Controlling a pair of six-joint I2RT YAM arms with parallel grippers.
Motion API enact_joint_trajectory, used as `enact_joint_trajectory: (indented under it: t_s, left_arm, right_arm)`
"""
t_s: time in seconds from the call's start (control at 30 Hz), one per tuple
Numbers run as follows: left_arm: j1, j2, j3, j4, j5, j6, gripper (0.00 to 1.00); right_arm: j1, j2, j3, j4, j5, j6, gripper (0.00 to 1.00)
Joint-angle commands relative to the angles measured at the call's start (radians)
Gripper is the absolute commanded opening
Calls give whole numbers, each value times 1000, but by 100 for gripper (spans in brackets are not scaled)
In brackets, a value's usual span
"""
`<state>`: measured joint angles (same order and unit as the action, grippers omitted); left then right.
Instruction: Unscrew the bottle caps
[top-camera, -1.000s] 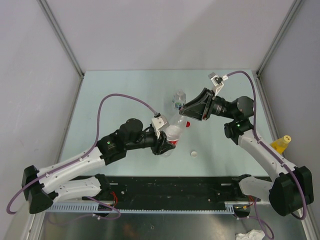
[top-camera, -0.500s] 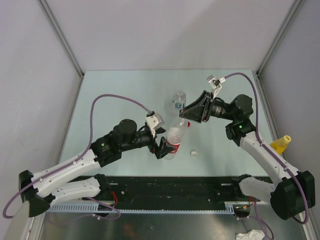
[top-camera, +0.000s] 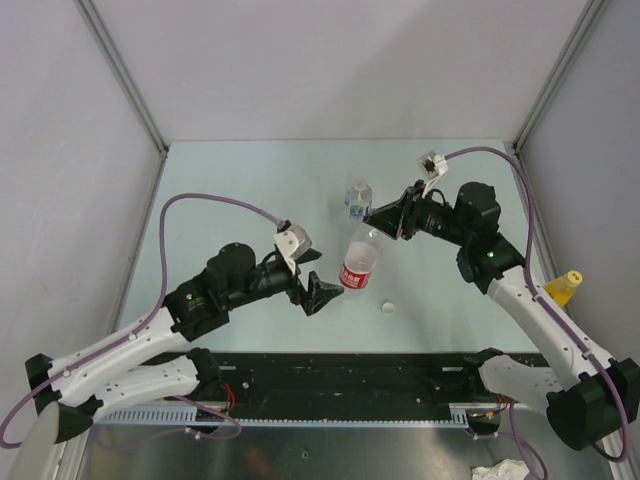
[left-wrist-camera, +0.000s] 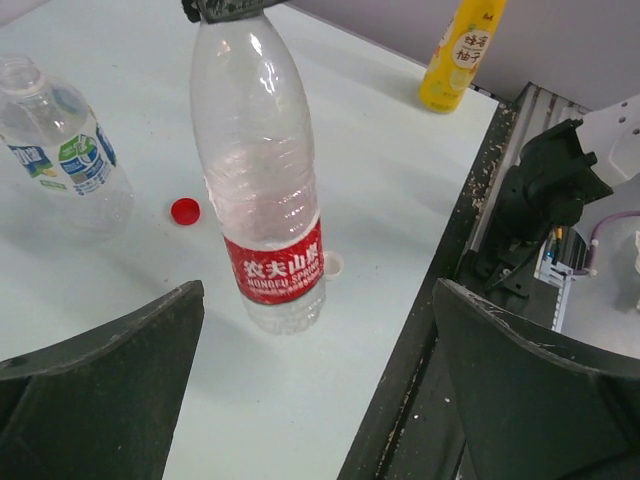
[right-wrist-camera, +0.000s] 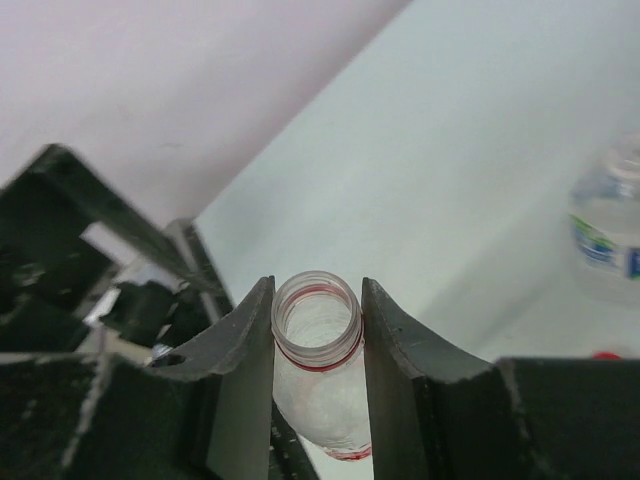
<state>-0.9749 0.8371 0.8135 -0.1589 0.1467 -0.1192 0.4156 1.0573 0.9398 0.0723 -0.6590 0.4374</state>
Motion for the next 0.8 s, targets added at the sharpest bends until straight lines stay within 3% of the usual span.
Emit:
enact_joint_trajectory:
  t_s: [0.0,0.2,0.4,0.77]
  left_arm:
    - [-2,-9,-13,33,-40,15,99]
    - [-2,10,-16,32,-41,9,99]
    - [-2,29,-6,33,-47,18,99]
    - [-2,54,7,34,-63,32,100]
  right_arm:
    - [4,-35,43,-166,286,-125,0]
    - [18,-94,43,-224,568,-178,0]
    - [72,-163,38,-184,748,-256,0]
    - [107,-148,36,-103,854,-319,0]
